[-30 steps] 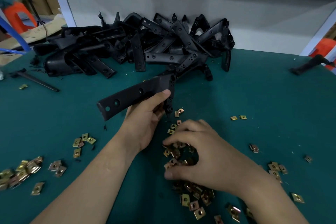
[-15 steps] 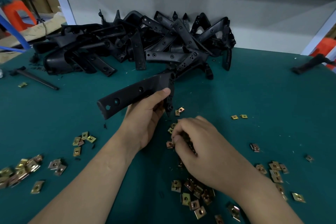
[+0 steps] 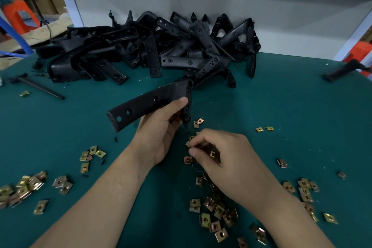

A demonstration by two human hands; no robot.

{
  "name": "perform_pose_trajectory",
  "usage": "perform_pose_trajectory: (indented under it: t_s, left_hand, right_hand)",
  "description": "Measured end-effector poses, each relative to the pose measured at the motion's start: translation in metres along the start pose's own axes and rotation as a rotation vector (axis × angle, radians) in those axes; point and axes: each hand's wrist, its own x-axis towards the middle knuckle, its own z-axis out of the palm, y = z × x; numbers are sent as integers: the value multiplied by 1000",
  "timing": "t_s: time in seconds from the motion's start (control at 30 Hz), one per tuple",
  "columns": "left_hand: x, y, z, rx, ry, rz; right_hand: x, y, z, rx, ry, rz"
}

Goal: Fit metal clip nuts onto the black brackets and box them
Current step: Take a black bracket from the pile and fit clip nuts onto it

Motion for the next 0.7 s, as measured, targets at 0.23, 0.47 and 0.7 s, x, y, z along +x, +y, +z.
perform_pose_trajectory:
  t_s: [0.23, 0.47, 0.7]
  left_hand:
    - [-1, 0, 0, -1, -4, 2]
    - [1, 0, 0, 0, 2, 7]
    - [1, -1, -1, -11, -18, 5]
  right_hand:
    - [2, 0, -2, 9, 96, 25]
    - [2, 0, -3, 52, 112, 107]
    - [5, 1, -5, 240, 116, 183]
